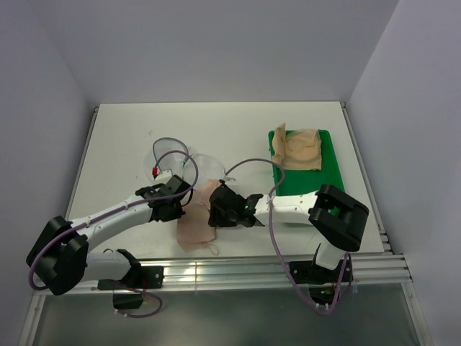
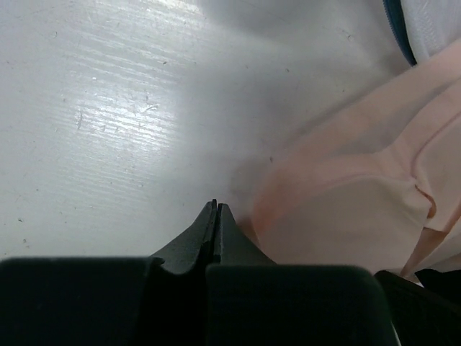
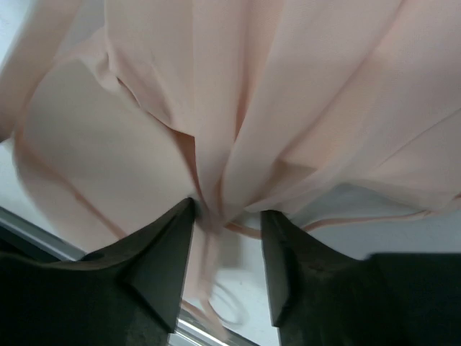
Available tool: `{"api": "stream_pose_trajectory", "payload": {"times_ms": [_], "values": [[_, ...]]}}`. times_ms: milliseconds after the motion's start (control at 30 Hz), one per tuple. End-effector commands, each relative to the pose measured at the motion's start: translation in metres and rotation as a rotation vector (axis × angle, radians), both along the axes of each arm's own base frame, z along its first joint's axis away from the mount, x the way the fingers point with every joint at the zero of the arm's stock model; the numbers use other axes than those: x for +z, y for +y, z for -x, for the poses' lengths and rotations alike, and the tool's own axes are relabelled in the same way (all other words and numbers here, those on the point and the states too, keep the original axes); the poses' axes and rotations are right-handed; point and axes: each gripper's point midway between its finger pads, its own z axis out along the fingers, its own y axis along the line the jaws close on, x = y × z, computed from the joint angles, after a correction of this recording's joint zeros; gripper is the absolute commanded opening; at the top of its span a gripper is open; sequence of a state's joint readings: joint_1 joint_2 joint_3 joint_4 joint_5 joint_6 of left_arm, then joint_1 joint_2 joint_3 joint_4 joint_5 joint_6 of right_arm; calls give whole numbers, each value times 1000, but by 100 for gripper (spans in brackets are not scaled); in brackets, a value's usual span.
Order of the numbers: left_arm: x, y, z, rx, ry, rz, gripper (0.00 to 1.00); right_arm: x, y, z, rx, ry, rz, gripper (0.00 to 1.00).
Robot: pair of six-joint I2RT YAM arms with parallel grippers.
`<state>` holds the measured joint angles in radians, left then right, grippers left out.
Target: Place the bra in the laundry bag and zip it closed
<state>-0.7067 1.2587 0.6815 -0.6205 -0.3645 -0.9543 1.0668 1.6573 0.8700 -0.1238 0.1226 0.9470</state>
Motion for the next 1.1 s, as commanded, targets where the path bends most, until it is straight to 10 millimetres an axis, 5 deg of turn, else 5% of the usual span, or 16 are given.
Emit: {"api": "stream_pose_trajectory", "payload": {"times_ms": [0,167,367,467,500,600,733,900,967,1067], "values": [[14,-10,-14,-12,-59,29,0,1,-2,-7,-47,-20,-17,48],[16,-9,-14,-16,-72,28,0,1,-6,-4,-37,-13,-9,13],[48,-20,-23,-48,-143,91,0,6,-32,-3,-44,-58,60,5],[82,-21,-34,-69,-225,99,28,11,-27,-7,-1,-85,77,5],[96,-23,-38,-79,-253,106,54,10,-27,-7,28,-88,97,5],[121,-45,-43,-206,-316,178,76,14,-16,-9,54,-100,74,14],[109,-65,-42,-315,-250,167,70,22,-8,-19,79,-137,86,22],[78,-75,-41,-343,-147,104,36,30,6,-46,109,-170,127,24],[69,-73,-42,-341,-116,68,32,36,5,-54,104,-178,146,26],[60,-76,-46,-353,-97,43,30,40,-9,-52,49,-171,164,48]]}}
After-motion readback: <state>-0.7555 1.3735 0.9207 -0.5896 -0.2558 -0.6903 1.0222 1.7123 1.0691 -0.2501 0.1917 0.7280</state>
